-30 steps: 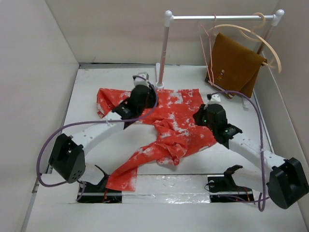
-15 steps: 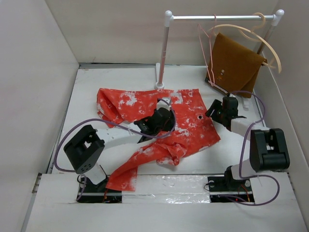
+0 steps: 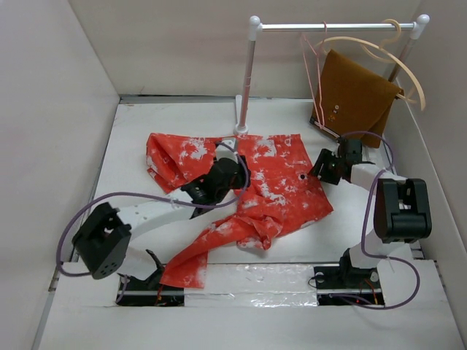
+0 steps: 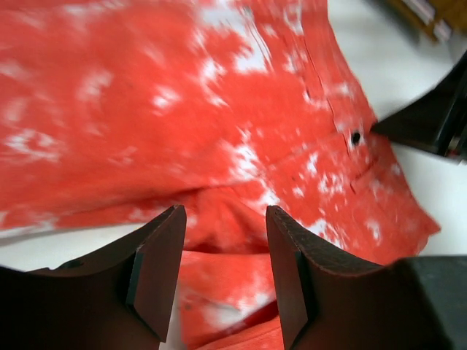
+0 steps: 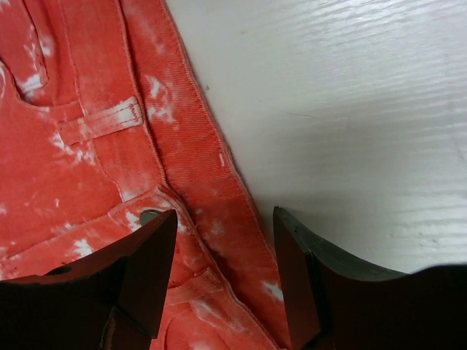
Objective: Place the trousers on the hanger
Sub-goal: Flatten out the trousers at the center of the board.
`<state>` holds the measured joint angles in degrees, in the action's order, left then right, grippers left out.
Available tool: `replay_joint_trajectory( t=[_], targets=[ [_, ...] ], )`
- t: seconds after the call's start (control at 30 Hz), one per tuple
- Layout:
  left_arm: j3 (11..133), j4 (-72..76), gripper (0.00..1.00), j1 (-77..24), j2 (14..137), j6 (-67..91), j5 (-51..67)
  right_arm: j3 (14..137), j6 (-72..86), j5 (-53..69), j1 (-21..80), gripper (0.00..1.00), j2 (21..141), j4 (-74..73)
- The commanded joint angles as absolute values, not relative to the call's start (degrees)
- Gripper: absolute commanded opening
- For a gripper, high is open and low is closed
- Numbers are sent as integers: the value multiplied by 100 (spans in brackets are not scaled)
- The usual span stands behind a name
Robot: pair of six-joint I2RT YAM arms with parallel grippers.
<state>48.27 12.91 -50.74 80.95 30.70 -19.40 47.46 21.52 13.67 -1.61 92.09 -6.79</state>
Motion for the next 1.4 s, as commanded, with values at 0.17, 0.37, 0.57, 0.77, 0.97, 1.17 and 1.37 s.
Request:
replay_joint_trajectory(
  t=[0.17,0.37,0.57,0.77,0.97,1.17,1.37],
  targets=[
    [3877,1810,45,-4220,6742,3050,-1688,5722,1679,1960,-149,43,9861,-1819],
    [3481,1916,46,-3841,6232,2971,-1328,5345,1976,2039,-96,0,9546,-1382],
    [3331,1995,46,-3630,6117,3023,-1125,4001,2900,1223,-772,0,7763,-712],
    [3278,2057,46,-3568,6258,3120,-1134,3017,3094,432,-2002,0,5953,-1046],
    [2946,2171,44,-3122,6320,3611,-1230,2795,2945,403,-2145,16,5457,-668],
    [2199,2232,43,-2339,5959,4279,-1389,3226,2567,1045,-2145,44,5969,-836],
    [1907,2136,43,-1337,5854,4763,-1652,3366,2356,1292,-2005,72,5206,-1054]
  ],
)
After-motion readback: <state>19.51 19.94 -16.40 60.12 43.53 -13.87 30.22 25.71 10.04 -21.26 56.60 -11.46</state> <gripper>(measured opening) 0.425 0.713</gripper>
